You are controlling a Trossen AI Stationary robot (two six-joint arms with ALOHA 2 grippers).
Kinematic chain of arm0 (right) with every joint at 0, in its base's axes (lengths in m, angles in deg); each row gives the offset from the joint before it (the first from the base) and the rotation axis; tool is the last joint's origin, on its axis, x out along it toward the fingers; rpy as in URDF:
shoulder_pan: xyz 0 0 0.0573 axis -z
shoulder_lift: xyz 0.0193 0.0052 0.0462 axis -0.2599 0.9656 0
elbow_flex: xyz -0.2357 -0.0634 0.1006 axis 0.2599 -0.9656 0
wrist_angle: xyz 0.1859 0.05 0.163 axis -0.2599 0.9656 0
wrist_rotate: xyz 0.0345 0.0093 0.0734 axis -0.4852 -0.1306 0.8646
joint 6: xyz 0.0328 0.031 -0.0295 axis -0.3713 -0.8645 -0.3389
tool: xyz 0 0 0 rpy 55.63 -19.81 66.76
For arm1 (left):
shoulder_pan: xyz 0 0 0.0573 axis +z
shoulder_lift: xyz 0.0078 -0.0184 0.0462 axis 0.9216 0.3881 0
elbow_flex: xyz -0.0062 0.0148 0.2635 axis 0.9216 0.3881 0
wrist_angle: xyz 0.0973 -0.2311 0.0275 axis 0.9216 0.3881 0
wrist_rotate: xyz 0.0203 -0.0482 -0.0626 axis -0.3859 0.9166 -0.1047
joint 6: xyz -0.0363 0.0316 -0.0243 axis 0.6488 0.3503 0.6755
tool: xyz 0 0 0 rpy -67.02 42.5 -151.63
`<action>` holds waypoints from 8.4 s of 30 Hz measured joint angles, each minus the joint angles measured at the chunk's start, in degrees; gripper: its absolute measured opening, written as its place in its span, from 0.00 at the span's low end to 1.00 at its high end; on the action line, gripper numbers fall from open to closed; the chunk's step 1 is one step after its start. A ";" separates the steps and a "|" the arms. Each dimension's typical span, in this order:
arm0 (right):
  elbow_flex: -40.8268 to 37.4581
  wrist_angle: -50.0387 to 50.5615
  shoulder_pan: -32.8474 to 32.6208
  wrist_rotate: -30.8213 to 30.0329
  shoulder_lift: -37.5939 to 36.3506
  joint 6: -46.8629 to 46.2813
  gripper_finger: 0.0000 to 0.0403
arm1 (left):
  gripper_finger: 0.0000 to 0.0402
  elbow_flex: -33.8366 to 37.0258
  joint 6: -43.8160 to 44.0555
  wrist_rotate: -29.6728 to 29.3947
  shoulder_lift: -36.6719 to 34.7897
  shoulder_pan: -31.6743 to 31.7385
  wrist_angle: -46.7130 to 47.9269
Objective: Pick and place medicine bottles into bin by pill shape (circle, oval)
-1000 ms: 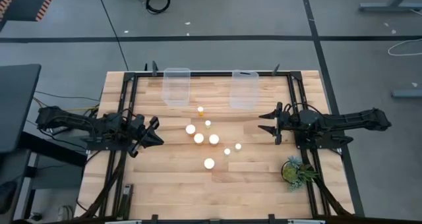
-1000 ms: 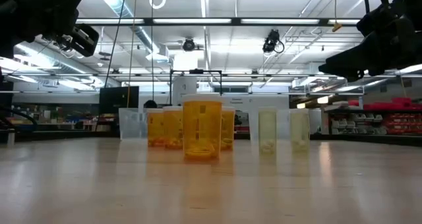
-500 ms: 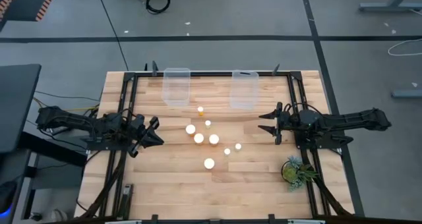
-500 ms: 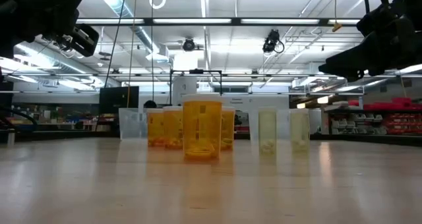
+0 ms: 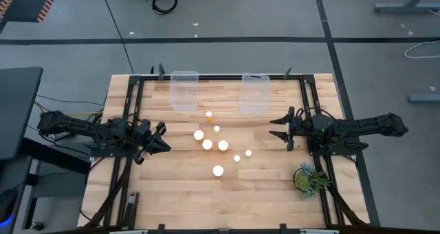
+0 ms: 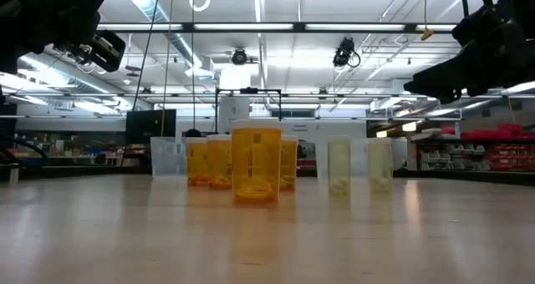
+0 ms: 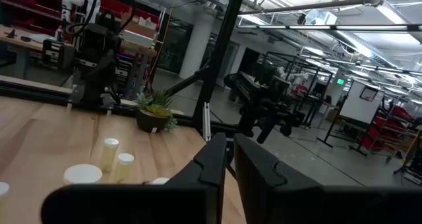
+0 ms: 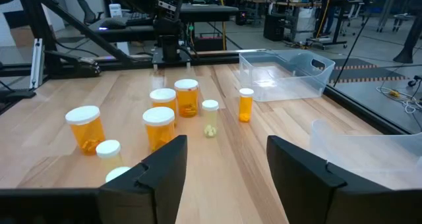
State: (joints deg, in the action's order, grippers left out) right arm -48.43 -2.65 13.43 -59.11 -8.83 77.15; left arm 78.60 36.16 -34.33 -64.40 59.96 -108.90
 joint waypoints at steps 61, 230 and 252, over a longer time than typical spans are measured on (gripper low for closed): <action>0.00 -0.01 0.00 0.00 0.01 0.00 0.54 | 0.05 -16.42 -12.85 -29.77 23.79 0.07 3.09; 0.00 1.09 -0.02 0.00 1.33 0.00 0.54 | 0.81 -70.42 -10.45 -26.58 84.11 6.78 78.89; 0.00 1.09 -0.02 0.00 1.35 0.00 0.54 | 0.54 -70.49 -13.37 -26.58 83.95 6.78 80.36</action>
State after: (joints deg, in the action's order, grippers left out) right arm -48.43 -1.56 13.41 -59.11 -7.48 77.15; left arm 8.11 22.79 -60.91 19.55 66.74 -28.54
